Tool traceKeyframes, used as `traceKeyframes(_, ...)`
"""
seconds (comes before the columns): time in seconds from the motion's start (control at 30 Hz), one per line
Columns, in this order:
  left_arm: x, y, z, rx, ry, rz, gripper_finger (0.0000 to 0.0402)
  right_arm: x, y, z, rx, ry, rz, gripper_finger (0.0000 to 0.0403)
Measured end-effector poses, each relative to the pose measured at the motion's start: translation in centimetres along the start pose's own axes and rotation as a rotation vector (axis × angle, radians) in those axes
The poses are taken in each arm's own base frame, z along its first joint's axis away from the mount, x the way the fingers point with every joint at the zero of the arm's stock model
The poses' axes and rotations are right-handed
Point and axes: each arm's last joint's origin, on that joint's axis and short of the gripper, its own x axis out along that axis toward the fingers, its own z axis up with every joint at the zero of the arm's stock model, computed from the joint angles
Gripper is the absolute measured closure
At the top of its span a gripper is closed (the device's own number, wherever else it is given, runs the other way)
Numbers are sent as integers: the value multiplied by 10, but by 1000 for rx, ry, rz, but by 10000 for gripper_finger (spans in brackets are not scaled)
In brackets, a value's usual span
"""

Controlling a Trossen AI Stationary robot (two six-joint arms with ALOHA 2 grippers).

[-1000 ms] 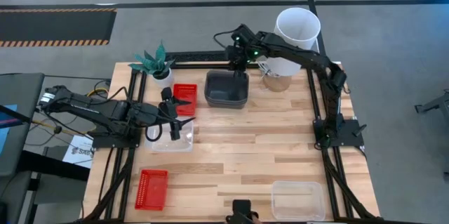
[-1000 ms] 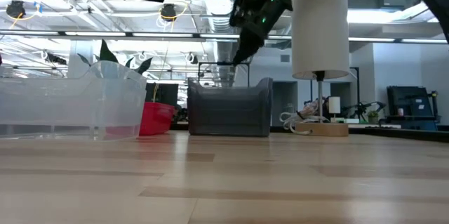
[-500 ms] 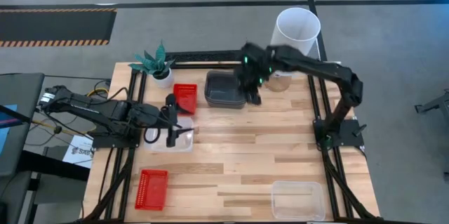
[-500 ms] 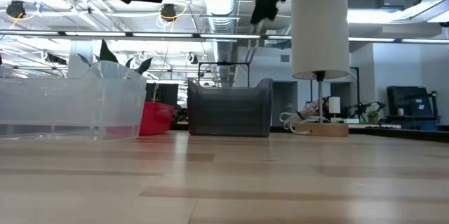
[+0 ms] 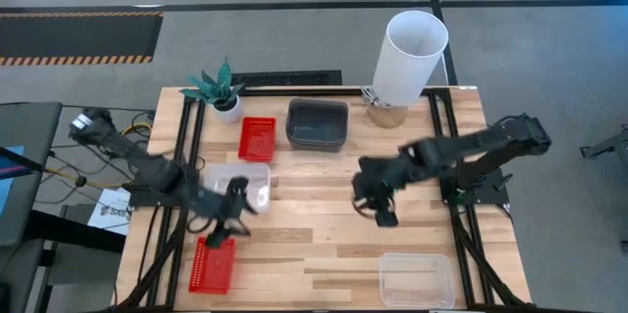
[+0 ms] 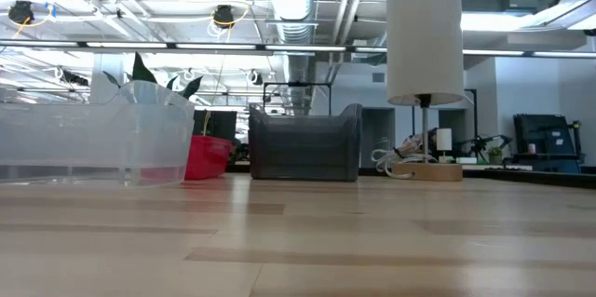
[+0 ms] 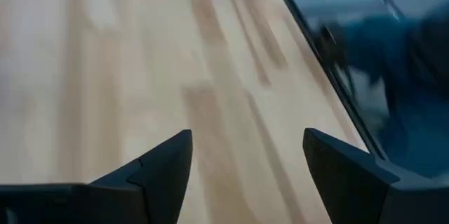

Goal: Stack baskets by color
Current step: Stack the bottom red bin on the top red bin

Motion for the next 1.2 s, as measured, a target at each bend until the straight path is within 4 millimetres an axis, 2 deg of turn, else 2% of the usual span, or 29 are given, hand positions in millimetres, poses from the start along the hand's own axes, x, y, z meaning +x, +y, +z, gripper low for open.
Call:
traceKeyframes(0.17, 22, -34, -23, -24, 216, -67, 143, 20, 30, -22, 56, -94, -55, 283)
traceKeyframes(0.3, 29, -47, -45, -82, 395, -12, 143, 36, 46, -29, 64, -147, -79, 283)
traceKeyframes(0.5, 28, -51, -60, -108, 513, 79, 143, 61, 53, -26, 79, -164, -85, 283)
traceKeyframes(0.8, 36, -54, -78, -164, 572, 105, 143, 90, 53, -28, 98, -114, -104, 283)
traceKeyframes(1.03, 52, -51, -97, -165, 706, 115, 143, 97, 53, -29, 108, -105, -106, 283)
traceKeyframes(1.2, 63, -53, -102, -147, 733, 134, 143, 97, 54, -27, 117, -126, -98, 283)
